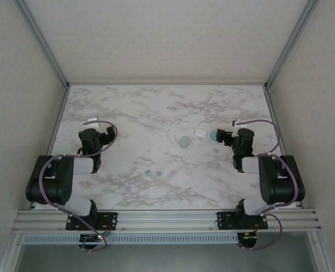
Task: Insert wireless bluetooth earbuds into charging case
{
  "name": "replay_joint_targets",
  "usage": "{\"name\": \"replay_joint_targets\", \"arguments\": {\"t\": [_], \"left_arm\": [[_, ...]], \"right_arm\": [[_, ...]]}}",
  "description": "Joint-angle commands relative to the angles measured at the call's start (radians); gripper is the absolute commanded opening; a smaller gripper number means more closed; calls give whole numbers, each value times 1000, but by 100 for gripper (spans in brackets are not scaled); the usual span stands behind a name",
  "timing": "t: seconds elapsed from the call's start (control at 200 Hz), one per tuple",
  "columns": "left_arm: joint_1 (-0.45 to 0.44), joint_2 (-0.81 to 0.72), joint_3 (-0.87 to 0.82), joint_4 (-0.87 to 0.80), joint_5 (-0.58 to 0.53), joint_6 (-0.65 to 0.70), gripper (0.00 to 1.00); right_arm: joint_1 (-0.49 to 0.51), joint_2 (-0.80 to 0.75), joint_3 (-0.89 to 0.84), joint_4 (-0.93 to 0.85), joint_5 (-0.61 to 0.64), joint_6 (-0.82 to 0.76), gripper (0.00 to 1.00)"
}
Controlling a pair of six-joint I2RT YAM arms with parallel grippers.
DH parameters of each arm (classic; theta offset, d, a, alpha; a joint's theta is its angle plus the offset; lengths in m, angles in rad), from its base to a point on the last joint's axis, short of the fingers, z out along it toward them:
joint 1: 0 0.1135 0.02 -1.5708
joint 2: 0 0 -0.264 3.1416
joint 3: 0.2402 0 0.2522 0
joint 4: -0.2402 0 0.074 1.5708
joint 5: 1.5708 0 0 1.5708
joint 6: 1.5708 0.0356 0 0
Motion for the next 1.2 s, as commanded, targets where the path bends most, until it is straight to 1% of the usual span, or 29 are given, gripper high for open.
{"name": "replay_joint_targets", "arguments": {"t": [0.0,0.185,0.24,0.3,0.335,0.345,0.385,0.471,0.531,0.561,0.581,0.651,0.706,0.741,0.776,0.856,0.936,1.016,1.086,1.191], "left_arm": [[10,11,-10,27,-10,13,100],[10,12,-10,29,-8,13,100],[10,11,-6,22,9,20,100],[8,-17,8,-29,47,36,97],[7,-43,22,-77,47,37,97],[8,-53,28,-98,45,36,97],[8,-100,71,-225,28,20,96],[11,-171,154,-417,28,-13,96],[12,-210,205,-524,63,-52,96],[11,-224,233,-578,89,-74,96],[12,-228,254,-614,111,-88,96],[12,-233,314,-703,217,-136,96],[7,-233,334,-721,297,-184,95],[1,-234,336,-716,344,-218,95],[-8,-237,337,-712,372,-241,95],[-37,-248,340,-724,402,-274,95],[-59,-257,343,-751,431,-300,96],[-87,-253,344,-775,500,-324,96],[-133,-237,369,-840,502,-320,95],[-205,-205,376,-882,478,-326,94]], "right_arm": [[-5,16,-15,35,8,-18,99],[-5,16,-15,37,7,-18,99],[-5,15,-15,37,2,-20,99],[-6,1,4,-10,-33,-33,97],[-6,-12,8,-44,-46,-37,96],[-5,-18,34,-59,-51,-39,96],[-5,-43,95,-176,-61,-40,96],[-8,-66,315,-624,-85,-8,94],[-10,-45,465,-881,-125,2,92],[-9,-31,534,-993,-169,-6,88],[-9,-20,573,-1051,-205,-15,86],[-9,21,685,-1242,-308,-34,86],[-8,57,743,-1339,-360,-44,83],[-6,80,768,-1387,-380,-58,78],[-2,95,782,-1412,-381,-60,75],[9,109,764,-1413,-385,-53,76],[20,111,750,-1409,-329,-26,75],[30,96,743,-1408,-304,-24,74],[41,81,749,-1413,-280,-18,73],[86,93,785,-1446,-329,-31,70]]}}
